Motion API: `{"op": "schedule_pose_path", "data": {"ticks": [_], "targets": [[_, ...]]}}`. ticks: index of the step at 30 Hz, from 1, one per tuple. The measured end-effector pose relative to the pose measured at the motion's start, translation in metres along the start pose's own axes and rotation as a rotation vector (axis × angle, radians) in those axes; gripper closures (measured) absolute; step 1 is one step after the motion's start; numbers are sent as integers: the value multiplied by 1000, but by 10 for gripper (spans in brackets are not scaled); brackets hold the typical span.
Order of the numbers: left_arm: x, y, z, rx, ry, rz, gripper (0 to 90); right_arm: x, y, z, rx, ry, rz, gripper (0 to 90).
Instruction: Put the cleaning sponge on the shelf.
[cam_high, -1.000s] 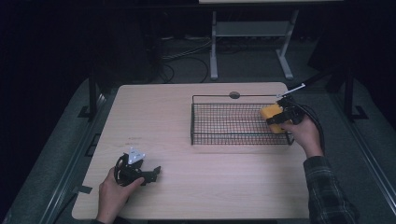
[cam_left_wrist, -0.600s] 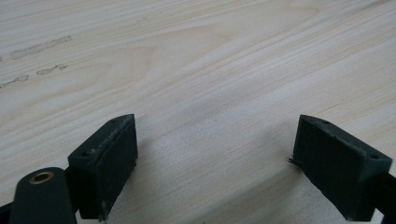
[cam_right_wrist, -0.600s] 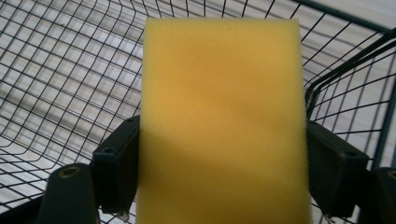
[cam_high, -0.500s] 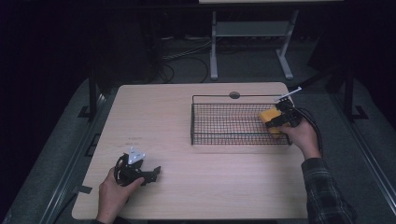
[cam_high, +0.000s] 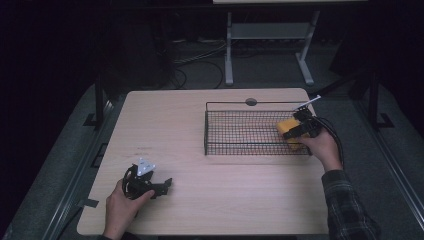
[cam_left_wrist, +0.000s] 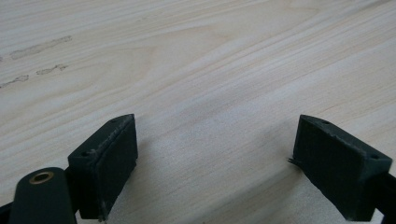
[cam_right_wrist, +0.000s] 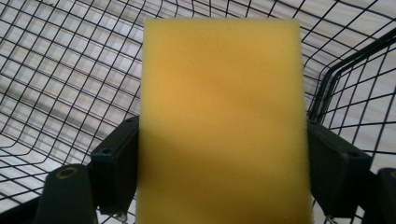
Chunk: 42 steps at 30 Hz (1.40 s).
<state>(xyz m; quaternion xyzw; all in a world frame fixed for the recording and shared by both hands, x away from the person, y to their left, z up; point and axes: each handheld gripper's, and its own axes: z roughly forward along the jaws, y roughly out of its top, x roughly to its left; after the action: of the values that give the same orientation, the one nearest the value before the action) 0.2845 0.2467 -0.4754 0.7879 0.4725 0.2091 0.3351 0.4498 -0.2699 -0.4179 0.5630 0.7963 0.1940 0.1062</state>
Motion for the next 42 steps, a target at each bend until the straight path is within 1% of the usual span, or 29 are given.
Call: {"op": "schedule_pose_path", "data": {"ticks": [5, 13, 19, 22, 23, 24, 27, 28, 29, 30, 32, 35, 36, 39, 42], "targets": [[0, 0, 0, 0, -1, -1, 129, 0, 0, 0, 2, 0, -1, 211], [0, 0, 0, 0, -1, 0, 129, 0, 0, -1, -6, 1, -4, 179], [0, 0, 0, 0, -1, -1, 129, 2, -1, -11, -33, 8, -7, 178], [0, 0, 0, 0, 0, 0, 129, 3, -3, -21, -56, 12, -15, 176], [0, 0, 0, 0, 0, 0, 129, 3, -3, -21, -56, 12, -15, 176], [0, 0, 0, 1, 0, 1, 129, 4, -5, -27, -73, 16, -19, 173], [0, 0, 0, 0, 0, 0, 129, 4, -6, -31, -86, 18, -24, 172], [0, 0, 0, 1, 0, 1, 129, 5, -8, -37, -102, 20, -25, 172], [0, 0, 0, 1, 0, 1, 129, 5, -8, -37, -102, 20, -25, 172], [0, 0, 0, 1, 0, 0, 129, 7, -10, -42, -117, 26, -31, 171], [0, 0, 0, 0, 0, -1, 129, 8, -12, -45, -122, 28, -31, 171], [0, 0, 0, 0, -1, -1, 129, 11, -17, -53, -139, 35, -39, 165], [0, 0, 0, 0, 0, 0, 129, 13, -22, -58, -152, 38, -46, 165], [0, 0, 0, 1, 0, 0, 129, 15, -27, -63, -166, 48, -48, 165], [0, 0, 0, 1, 0, 0, 129, 19, -38, -71, -189, 56, -67, 165]]}}
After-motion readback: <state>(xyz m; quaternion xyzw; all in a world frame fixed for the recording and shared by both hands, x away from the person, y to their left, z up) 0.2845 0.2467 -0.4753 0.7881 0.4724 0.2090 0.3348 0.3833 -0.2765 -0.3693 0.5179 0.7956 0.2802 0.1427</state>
